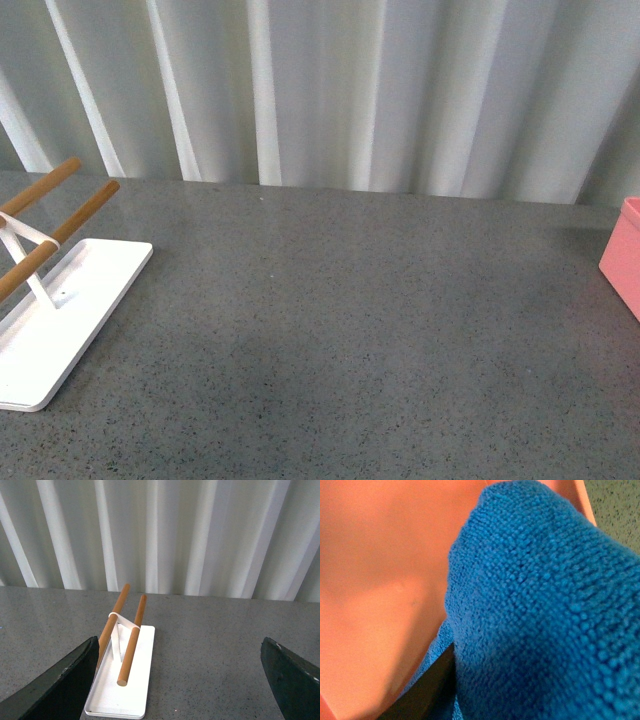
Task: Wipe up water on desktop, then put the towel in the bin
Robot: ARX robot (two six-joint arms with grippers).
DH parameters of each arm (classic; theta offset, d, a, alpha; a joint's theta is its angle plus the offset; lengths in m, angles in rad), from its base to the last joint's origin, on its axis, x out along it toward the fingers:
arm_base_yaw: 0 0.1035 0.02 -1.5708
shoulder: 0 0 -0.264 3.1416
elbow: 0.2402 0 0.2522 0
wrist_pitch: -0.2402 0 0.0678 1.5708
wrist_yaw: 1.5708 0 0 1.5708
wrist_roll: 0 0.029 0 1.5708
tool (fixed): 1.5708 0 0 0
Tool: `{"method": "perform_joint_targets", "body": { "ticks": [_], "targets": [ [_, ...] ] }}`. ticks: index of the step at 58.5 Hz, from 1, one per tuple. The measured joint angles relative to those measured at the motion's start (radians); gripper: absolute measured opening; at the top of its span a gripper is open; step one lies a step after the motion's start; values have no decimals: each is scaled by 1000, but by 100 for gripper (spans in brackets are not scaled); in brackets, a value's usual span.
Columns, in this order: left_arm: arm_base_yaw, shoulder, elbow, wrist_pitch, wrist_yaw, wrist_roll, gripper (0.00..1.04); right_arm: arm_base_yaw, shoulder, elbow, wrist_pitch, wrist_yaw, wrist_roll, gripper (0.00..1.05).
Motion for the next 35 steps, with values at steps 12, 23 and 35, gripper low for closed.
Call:
{"method": "perform_joint_targets", "body": {
  "ticks": [12, 23, 35],
  "targets": [
    [0, 0, 0, 0, 0, 0, 98, 0, 0, 56, -35, -18, 3, 94],
    [0, 0, 0, 0, 0, 0, 98, 3, -2, 143, -81, -32, 18, 98],
    [0, 0, 0, 0, 0, 0, 98, 45, -65, 142, 26, -72, 39, 98]
  ]
}}
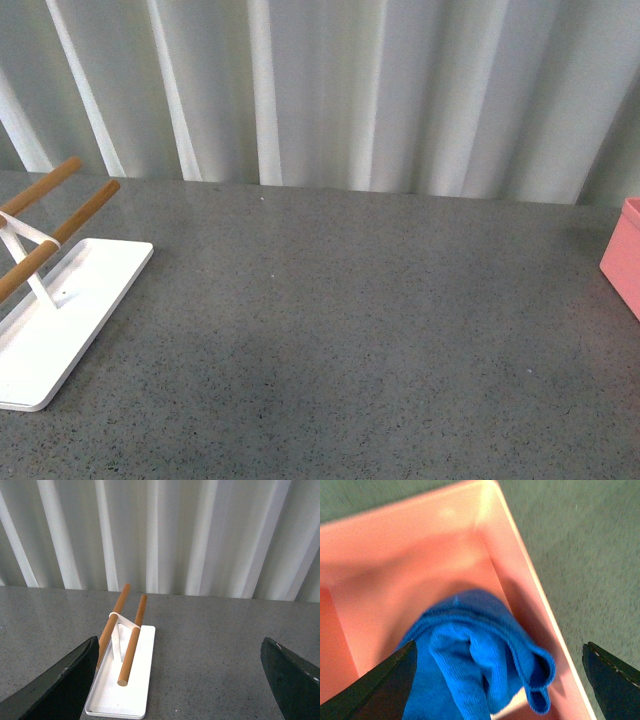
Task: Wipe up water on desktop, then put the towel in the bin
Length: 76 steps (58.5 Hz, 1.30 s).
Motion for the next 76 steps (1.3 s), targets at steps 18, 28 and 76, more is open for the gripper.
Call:
{"method": "perform_joint_targets", "body": {
  "ticks": [18, 28, 76],
  "targets": [
    [0, 0, 0, 0, 0, 0, 98, 66, -505, -365, 341, -319, -165, 98],
    [0, 0, 0, 0, 0, 0, 98, 87, -804, -623, 341, -472, -229, 98],
    [0, 0, 0, -1, 0, 0, 98, 381, -1452, -1336, 762, -137, 135, 3]
  ]
}}
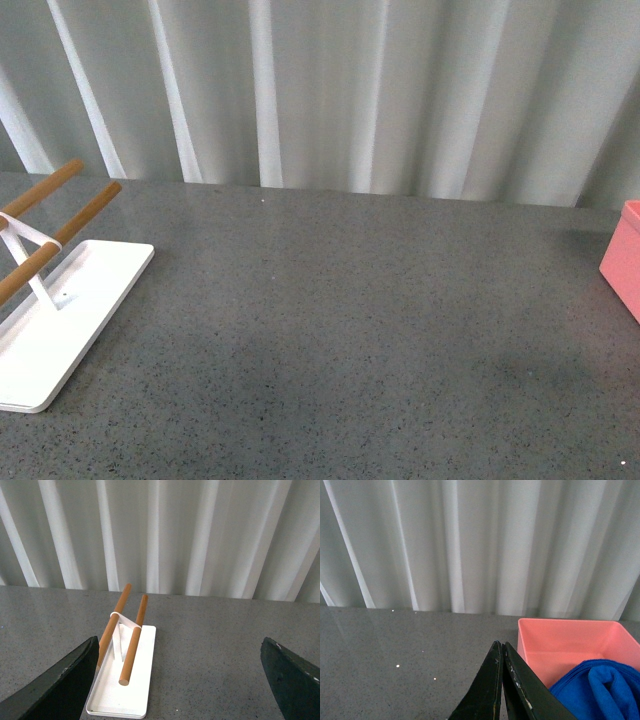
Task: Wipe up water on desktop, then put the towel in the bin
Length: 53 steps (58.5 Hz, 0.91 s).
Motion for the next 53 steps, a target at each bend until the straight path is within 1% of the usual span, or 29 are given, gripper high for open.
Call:
{"method": "perform_joint_targets", "body": {
  "ticks": [9, 12, 15, 18, 33, 35, 53],
  "targets": [
    [0, 0, 0, 0, 0, 0, 98, 42, -63, -37, -28, 43, 1, 3],
    [0, 0, 0, 0, 0, 0, 98, 100, -91, -48, -45, 126, 2, 3],
    [0, 0, 0, 0, 0, 0, 98, 133, -111, -55, -56, 141, 2, 3],
    [0, 0, 0, 0, 0, 0, 98, 147, -130, -62, -66, 138, 2, 3],
    [0, 0, 0, 0, 0, 0, 98, 150, -226, -93, -132, 144, 2, 3],
    [0, 0, 0, 0, 0, 0, 98, 150, -241, -105, -121, 144, 2, 3],
    [0, 0, 0, 0, 0, 0, 98, 150, -325, -105, -188, 144, 2, 3]
  ]
}}
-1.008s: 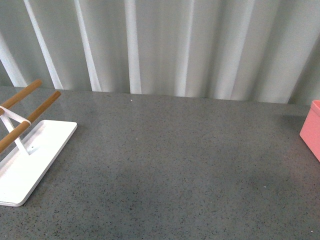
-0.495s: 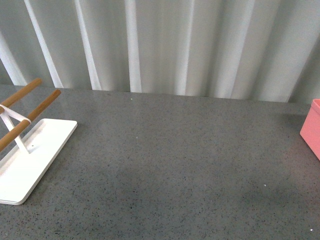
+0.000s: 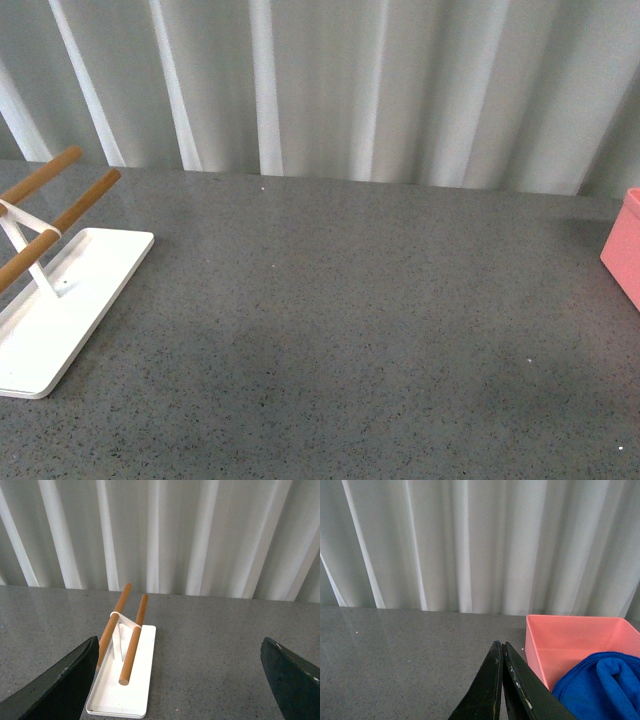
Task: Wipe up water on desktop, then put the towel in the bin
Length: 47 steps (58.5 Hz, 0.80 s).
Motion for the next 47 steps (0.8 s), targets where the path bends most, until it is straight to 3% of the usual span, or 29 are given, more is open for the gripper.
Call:
{"method": "perform_joint_targets", "body": {
  "ticks": [6, 11, 34, 47],
  "targets": [
    [0, 0, 0, 0, 0, 0, 98, 0, -31, 0, -32, 0, 0, 3],
    [0, 0, 0, 0, 0, 0, 98, 0, -147, 0, -183, 1, 2, 3],
    [0, -1, 0, 0, 0, 0, 98, 0, -190, 0, -196, 3, 2, 4],
    [0, -1, 0, 0, 0, 0, 98, 0, -190, 0, -197, 3, 2, 41]
  ]
}}
